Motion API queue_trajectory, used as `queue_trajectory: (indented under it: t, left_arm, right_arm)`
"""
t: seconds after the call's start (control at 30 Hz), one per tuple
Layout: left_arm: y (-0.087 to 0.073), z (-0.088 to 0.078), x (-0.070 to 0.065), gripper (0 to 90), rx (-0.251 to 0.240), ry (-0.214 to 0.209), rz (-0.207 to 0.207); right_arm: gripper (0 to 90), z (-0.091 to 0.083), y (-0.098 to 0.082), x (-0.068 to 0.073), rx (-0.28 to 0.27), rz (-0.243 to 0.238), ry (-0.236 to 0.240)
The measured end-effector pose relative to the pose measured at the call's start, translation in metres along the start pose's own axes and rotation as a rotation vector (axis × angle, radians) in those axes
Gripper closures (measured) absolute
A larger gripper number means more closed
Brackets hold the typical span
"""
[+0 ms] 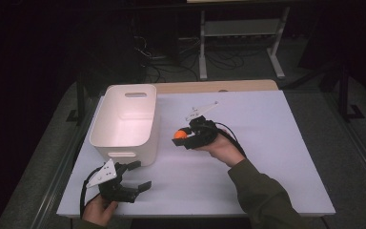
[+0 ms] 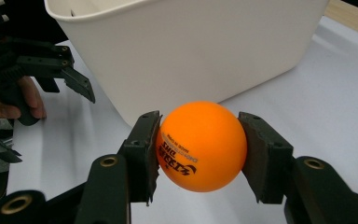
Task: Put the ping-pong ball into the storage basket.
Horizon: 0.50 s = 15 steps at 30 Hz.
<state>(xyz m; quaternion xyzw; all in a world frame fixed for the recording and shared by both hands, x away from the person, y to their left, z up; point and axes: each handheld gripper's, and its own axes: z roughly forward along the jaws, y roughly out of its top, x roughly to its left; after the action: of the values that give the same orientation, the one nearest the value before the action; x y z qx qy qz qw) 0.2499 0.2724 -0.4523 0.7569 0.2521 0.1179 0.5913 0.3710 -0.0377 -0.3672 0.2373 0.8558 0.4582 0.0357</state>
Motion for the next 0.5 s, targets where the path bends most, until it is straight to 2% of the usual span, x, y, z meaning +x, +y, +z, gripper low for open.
queue_trajectory:
  t: [0.5]
  left_arm:
    - [0.000, 0.000, 0.000, 13.9, 0.001, -0.001, 0.003]
  right_arm:
    - [49.4, -0.006, 0.022, 0.006, -0.011, -0.027, 0.019]
